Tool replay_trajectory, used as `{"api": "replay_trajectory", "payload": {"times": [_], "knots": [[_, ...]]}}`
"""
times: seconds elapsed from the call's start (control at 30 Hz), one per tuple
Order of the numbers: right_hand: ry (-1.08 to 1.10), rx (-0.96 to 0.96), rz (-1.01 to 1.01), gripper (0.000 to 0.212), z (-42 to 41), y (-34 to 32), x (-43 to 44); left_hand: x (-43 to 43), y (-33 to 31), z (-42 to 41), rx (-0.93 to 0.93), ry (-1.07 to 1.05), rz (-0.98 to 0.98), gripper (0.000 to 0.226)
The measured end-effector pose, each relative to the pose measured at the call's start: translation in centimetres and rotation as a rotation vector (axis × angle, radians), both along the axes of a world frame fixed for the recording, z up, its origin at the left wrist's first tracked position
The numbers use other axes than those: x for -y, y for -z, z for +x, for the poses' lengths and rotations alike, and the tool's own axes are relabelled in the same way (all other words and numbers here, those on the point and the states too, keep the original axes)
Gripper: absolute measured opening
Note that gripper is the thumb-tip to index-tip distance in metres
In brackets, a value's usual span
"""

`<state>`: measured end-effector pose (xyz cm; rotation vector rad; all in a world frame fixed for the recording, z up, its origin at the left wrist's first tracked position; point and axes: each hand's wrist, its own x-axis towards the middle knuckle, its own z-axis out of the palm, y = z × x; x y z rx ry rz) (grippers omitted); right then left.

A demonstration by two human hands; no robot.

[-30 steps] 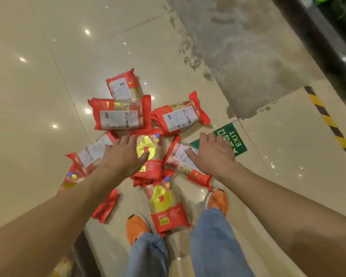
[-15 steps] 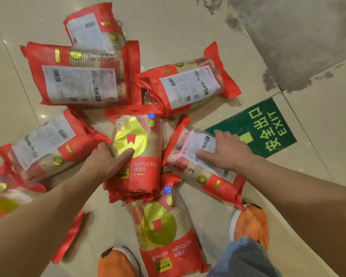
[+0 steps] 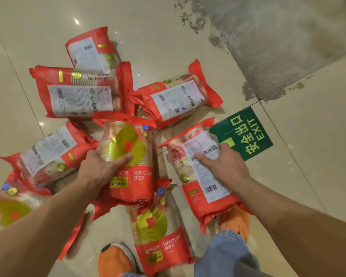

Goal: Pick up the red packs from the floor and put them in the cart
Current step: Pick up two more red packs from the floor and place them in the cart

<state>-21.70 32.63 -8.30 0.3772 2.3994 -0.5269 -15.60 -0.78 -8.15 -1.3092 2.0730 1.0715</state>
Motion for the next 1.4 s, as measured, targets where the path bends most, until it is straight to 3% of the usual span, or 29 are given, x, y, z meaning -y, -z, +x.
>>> {"api": "replay_trajectory", "payload": {"times": [0.23, 0.6, 0.77, 0.93, 1.07, 1.3, 1.4], "knots": [[0.236, -0.098, -0.208, 0.08, -1.1, -18.4, 0.1, -1.4, -17.5, -0.4, -0.122, 0.035, -0.012, 0.088], [0.32, -0.435, -0.448, 0.061, -4.4, -61.3, -2.1, -5.7, -60.8, -4.1, -0.522, 0.019, -0.039, 0.077], [0.338, -0.645, -0.48, 0.061, -0.1, -76.3, -5.1, -8.2, -75.1, -1.0, -0.724, 0.077, -0.019, 0.07], [0.447, -0.827, -0.512, 0.053, 7.0, -85.4, -7.5, -11.3, -84.4, 1.9, -0.892, 0.179, 0.078, 0.077], [0.583, -0.932, -0.508, 0.062, 14.3, -90.3, -10.1, -14.6, -89.9, 5.1, -0.943, 0.294, 0.112, 0.079], [0.8, -1.082, -0.437, 0.071, 26.7, -95.0, -17.3, -23.2, -95.6, 11.1, -0.981, 0.534, 0.303, 0.112], [0.908, -1.134, -0.406, 0.069, 32.4, -96.1, -20.8, -28.4, -96.9, 13.8, -0.984, 0.63, 0.373, 0.107]]}}
